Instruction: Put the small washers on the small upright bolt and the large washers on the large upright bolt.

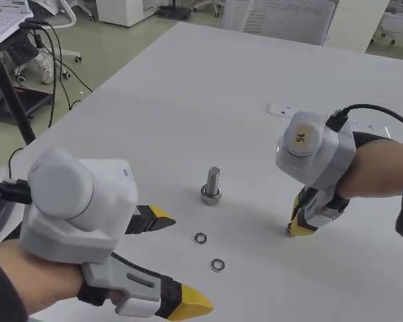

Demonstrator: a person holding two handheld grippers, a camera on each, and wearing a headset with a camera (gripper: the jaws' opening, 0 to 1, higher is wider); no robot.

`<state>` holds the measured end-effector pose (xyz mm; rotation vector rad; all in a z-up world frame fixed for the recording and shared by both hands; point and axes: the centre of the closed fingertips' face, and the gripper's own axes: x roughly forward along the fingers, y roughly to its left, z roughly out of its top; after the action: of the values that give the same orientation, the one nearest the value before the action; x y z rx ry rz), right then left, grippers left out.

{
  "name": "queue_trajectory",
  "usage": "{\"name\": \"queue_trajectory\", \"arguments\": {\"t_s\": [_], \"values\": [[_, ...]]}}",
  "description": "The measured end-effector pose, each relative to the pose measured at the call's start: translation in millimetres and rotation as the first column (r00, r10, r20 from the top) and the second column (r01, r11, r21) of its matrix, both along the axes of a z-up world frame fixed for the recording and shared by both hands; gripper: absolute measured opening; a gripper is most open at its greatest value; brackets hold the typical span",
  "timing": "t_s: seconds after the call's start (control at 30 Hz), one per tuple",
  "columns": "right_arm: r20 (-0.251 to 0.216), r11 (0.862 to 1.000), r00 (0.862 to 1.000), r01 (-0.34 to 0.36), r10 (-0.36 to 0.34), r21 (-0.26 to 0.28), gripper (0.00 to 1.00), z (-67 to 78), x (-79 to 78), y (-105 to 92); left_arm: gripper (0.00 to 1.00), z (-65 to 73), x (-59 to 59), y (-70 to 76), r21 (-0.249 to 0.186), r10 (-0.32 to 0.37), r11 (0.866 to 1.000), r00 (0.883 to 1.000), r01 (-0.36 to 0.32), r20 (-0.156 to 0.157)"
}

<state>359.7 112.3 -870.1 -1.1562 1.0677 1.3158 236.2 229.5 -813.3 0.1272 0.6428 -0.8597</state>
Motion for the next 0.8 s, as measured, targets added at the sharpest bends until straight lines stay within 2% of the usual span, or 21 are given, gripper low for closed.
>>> {"name": "queue_trajectory", "arguments": {"t_s": [0.8], "values": [[-0.010, 1.000, 1.000, 0.010, -0.010, 0.000, 0.16, 0.3, -4.6, -0.6, 0.75, 1.1, 1.4, 0.9, 0.002, 0.001, 1.000, 1.000, -0.001, -0.002]]}}
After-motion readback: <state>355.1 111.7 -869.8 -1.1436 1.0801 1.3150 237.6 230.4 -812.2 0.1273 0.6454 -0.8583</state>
